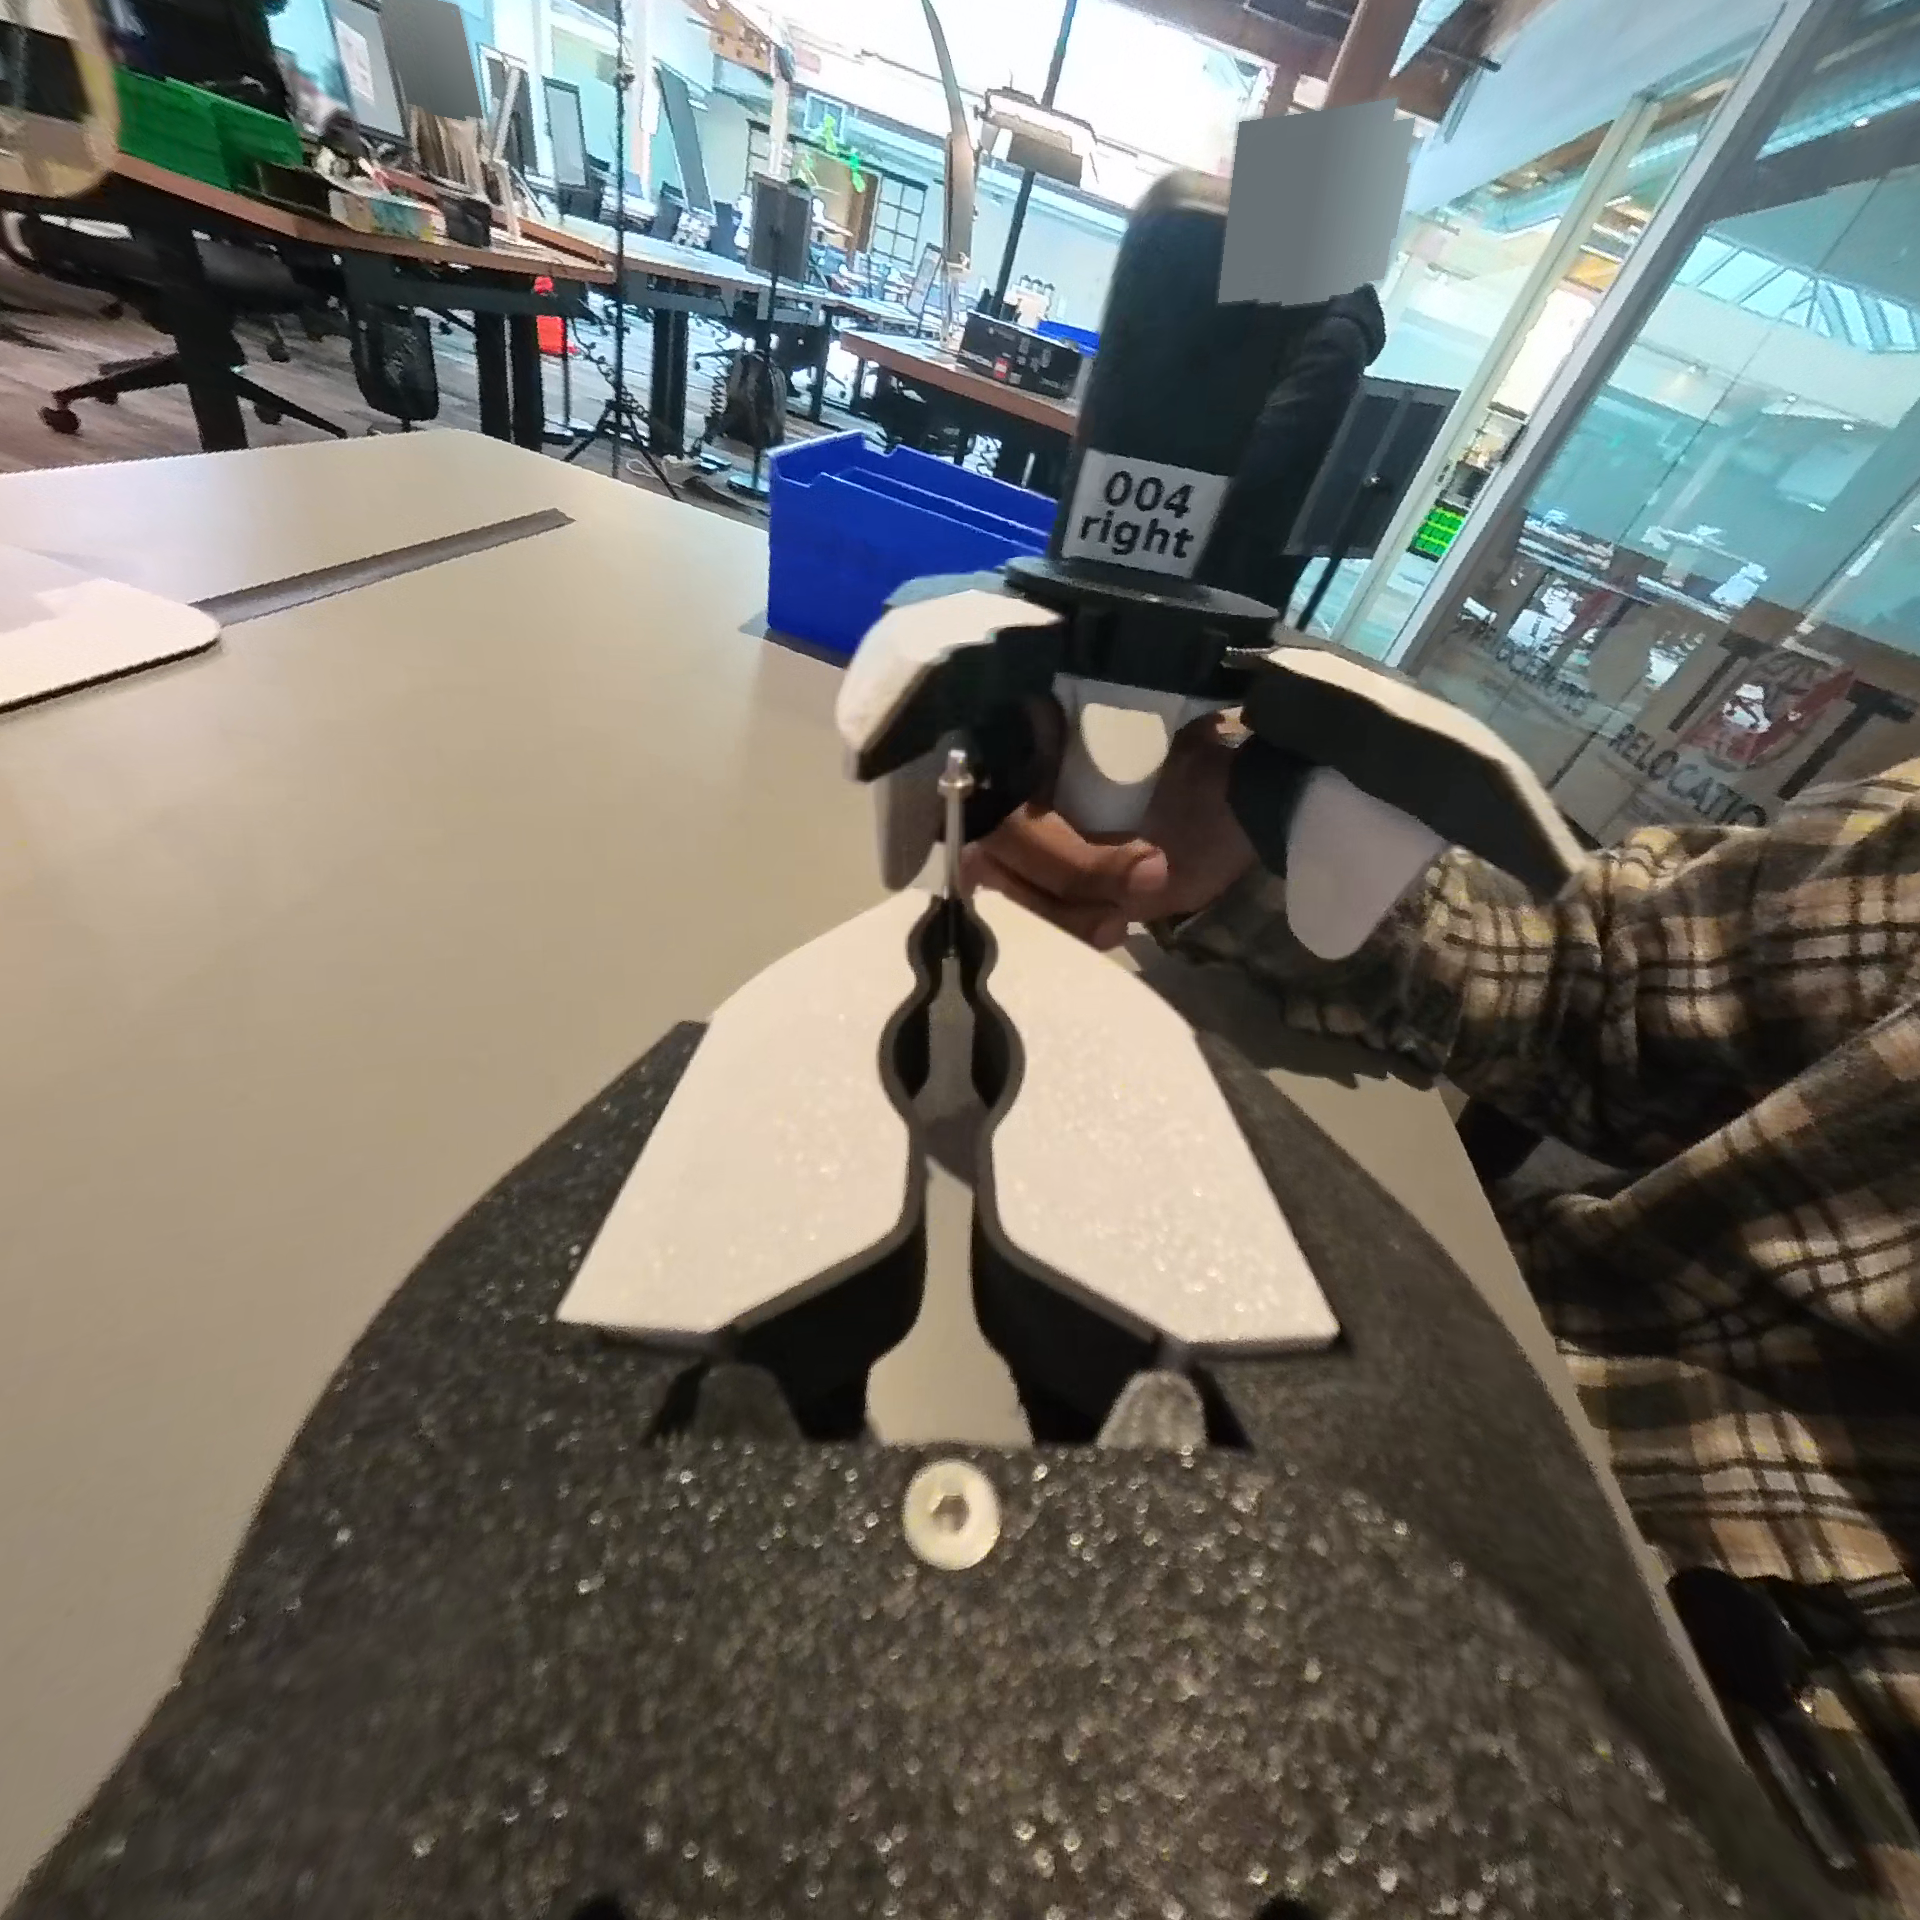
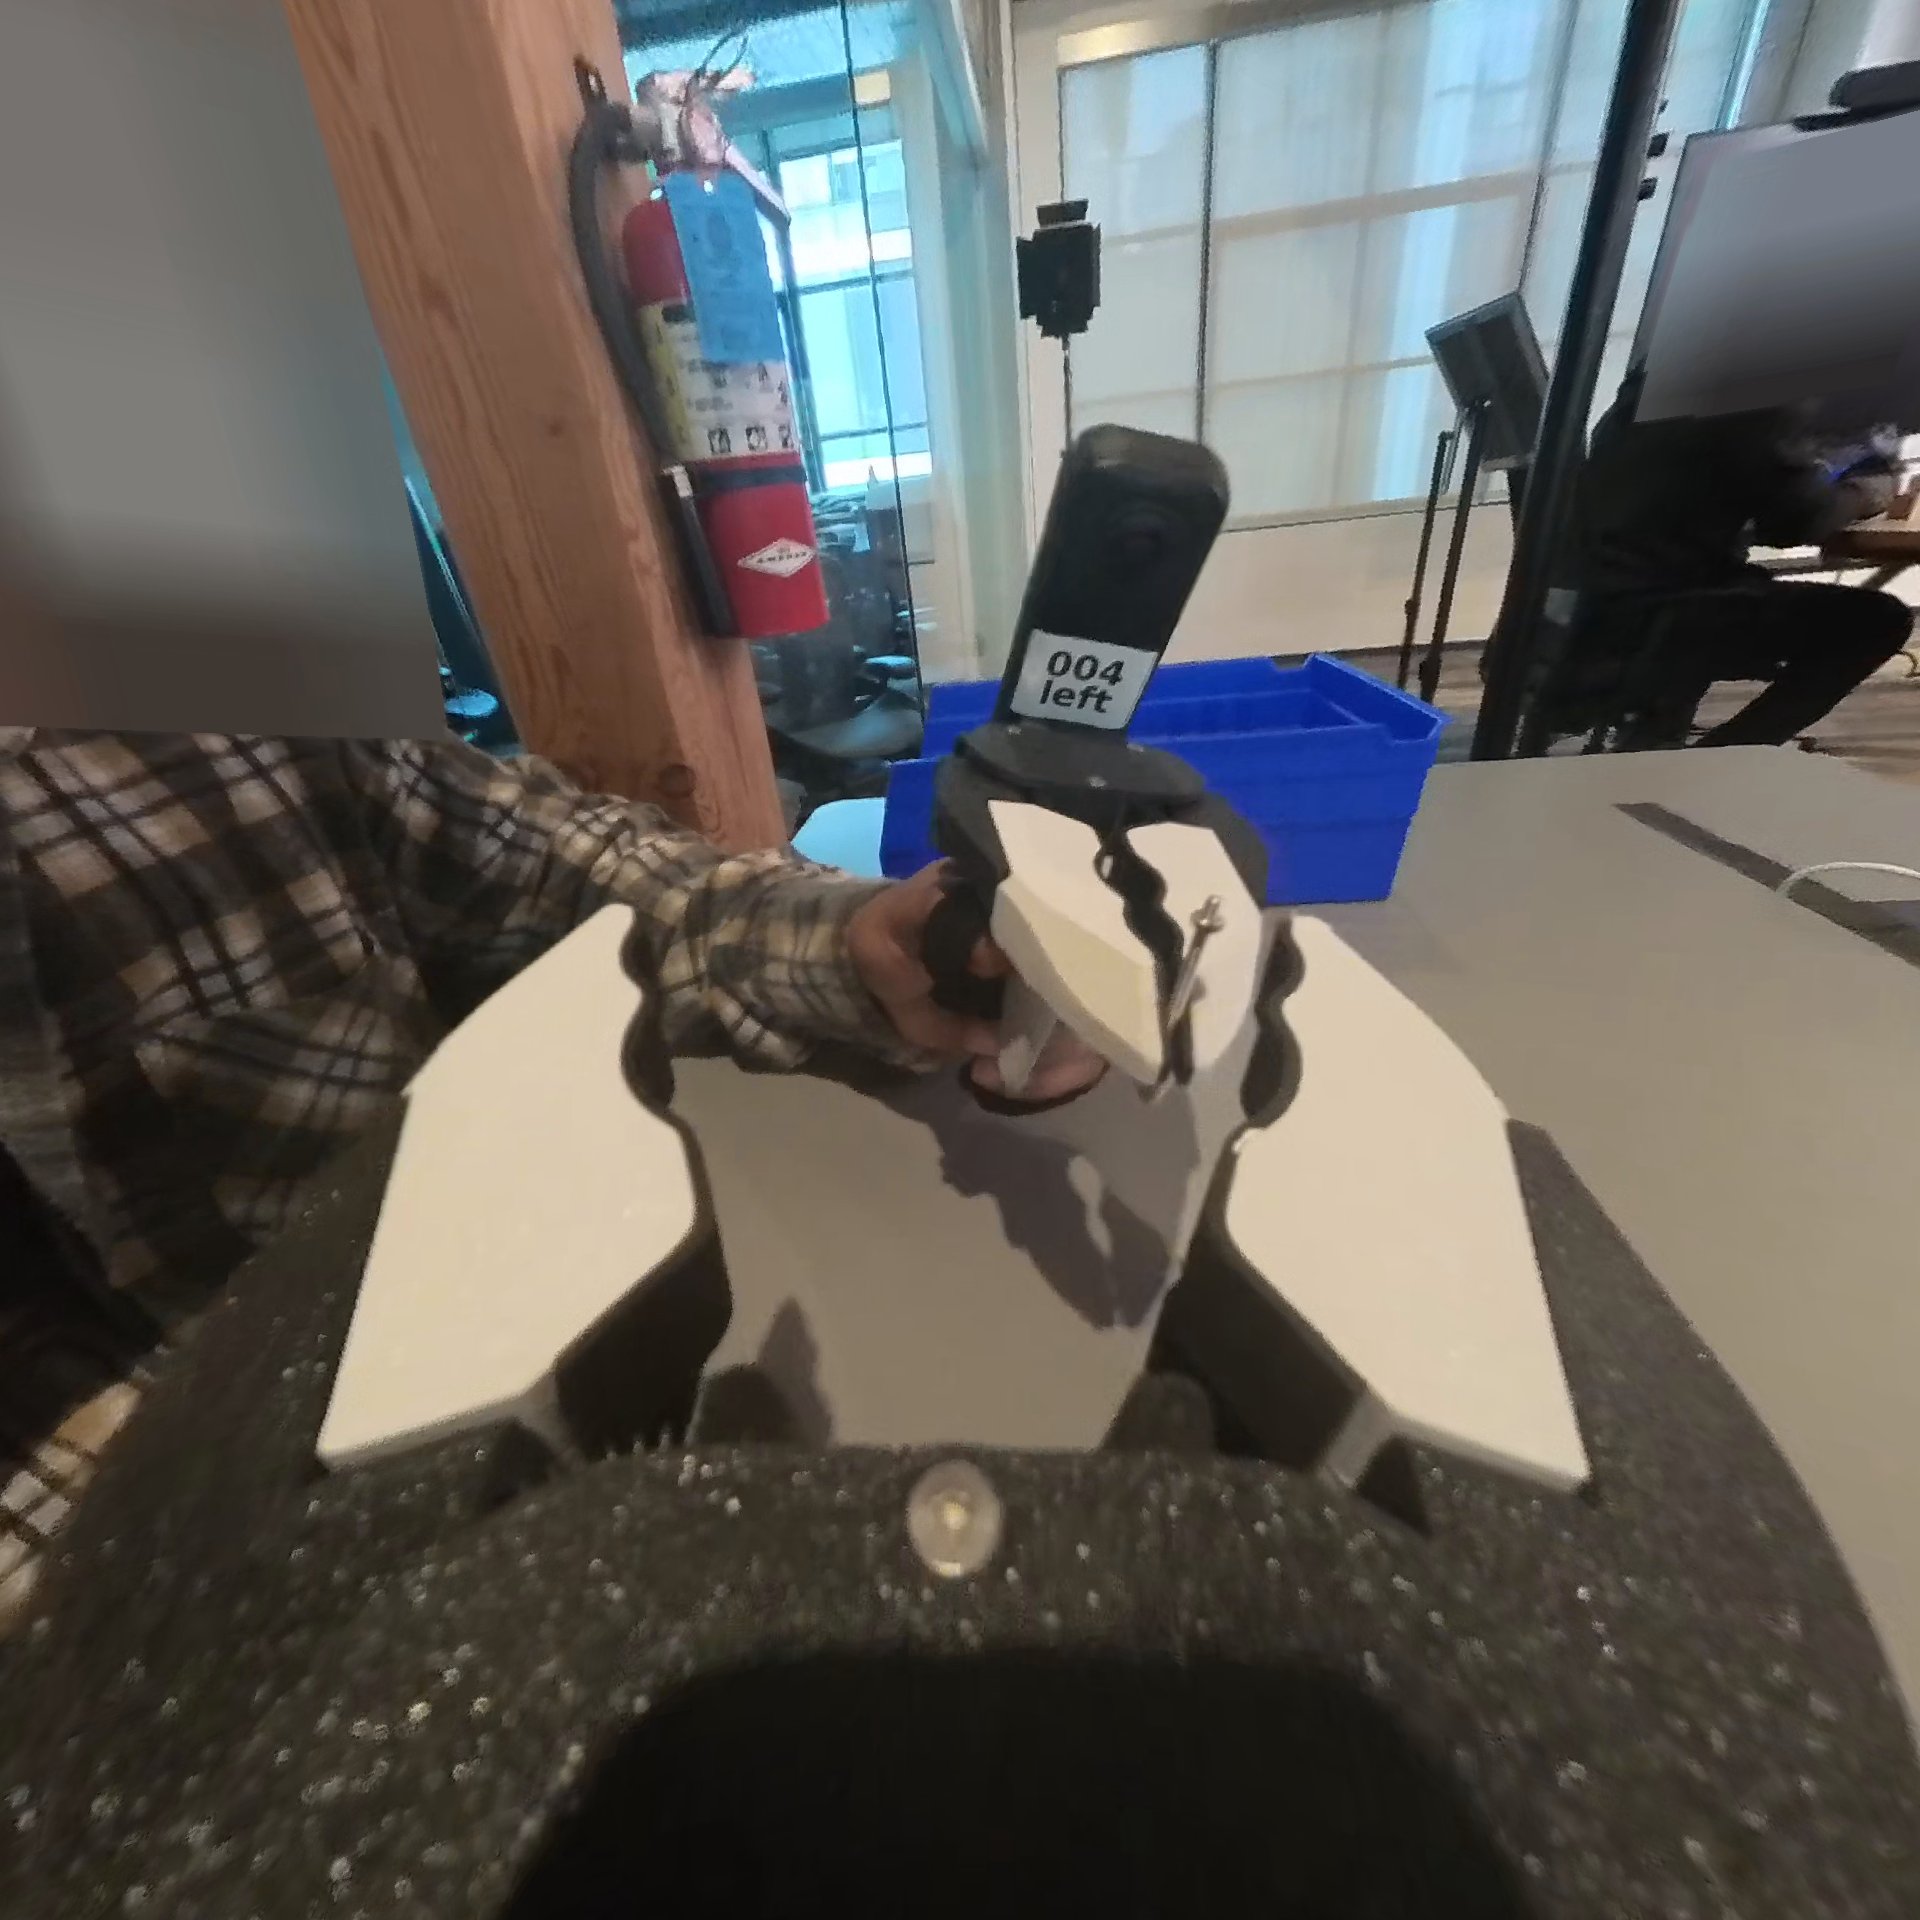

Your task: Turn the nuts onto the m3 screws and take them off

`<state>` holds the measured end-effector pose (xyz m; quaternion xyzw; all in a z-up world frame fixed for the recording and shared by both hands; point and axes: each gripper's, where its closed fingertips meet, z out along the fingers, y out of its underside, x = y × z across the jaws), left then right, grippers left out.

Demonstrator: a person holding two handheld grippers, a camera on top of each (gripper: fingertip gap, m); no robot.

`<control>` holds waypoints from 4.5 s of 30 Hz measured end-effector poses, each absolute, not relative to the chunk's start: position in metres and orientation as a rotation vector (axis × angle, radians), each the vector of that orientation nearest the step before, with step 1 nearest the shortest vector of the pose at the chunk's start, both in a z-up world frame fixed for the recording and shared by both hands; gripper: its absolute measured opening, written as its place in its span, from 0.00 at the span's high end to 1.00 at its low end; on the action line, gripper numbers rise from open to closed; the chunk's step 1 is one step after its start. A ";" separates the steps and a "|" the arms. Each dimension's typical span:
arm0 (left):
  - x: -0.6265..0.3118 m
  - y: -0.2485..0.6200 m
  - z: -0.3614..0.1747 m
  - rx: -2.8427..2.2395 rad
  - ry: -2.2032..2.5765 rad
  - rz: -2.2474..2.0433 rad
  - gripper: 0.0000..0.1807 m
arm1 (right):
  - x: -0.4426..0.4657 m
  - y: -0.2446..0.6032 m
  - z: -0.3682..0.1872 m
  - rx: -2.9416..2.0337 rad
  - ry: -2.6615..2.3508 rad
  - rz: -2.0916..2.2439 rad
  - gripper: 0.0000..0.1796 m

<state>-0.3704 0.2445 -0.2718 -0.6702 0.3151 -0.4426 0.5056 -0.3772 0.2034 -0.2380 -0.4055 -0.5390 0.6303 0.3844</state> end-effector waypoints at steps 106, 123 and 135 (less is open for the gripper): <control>-0.363 0.232 -0.260 -1.582 0.826 -1.075 0.99 | -0.387 0.229 -0.226 -1.179 -1.299 1.496 0.85; -0.357 0.227 -0.258 -1.553 0.850 -1.099 0.98 | -0.384 0.226 -0.230 -1.230 -1.306 1.596 0.99; -0.349 0.225 -0.260 -1.551 0.842 -1.109 0.70 | -0.312 0.256 -0.184 -1.342 -1.145 1.413 0.99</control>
